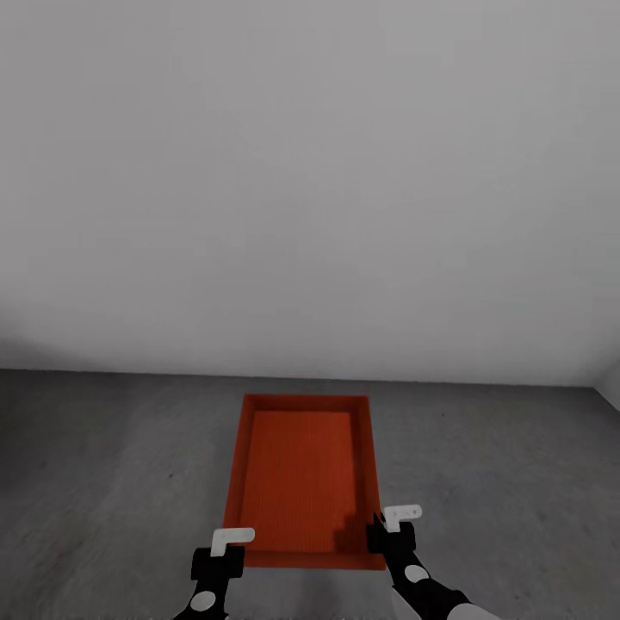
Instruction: Move the two storage containers from the living room to the garage. In the garage, place one container on the floor and stack the other container on top of it (either order is fine).
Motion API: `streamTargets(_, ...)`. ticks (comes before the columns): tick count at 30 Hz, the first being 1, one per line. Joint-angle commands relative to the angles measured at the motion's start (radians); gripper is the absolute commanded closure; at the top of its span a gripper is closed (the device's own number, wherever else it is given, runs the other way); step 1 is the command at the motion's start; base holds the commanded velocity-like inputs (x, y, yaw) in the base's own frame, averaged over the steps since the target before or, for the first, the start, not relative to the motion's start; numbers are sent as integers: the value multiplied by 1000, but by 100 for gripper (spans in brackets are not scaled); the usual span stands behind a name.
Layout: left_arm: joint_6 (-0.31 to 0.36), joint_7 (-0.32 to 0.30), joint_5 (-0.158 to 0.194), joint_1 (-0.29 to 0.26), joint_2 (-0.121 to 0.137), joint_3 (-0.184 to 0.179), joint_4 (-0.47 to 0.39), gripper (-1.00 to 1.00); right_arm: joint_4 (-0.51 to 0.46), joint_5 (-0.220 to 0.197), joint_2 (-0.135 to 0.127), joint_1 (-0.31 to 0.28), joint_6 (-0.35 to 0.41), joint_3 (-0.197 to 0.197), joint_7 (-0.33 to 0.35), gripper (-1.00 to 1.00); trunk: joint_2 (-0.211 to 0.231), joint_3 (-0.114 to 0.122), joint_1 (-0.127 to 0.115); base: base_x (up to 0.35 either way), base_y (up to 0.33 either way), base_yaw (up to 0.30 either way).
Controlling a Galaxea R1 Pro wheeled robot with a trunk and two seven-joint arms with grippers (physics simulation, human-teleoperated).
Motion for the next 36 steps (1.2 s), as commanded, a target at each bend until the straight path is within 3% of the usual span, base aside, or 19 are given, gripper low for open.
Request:
streamTargets(1,-76,33,89,-1,0,30,-17,100,11,-26,0,0,-2,-48,-49,100,-1,-3,0,0,0,0)
streamTargets(36,-76,33,88,-1,0,30,-17,100,11,-26,0,0,-2,-48,-46,100,-1,-60,0,0,0,0)
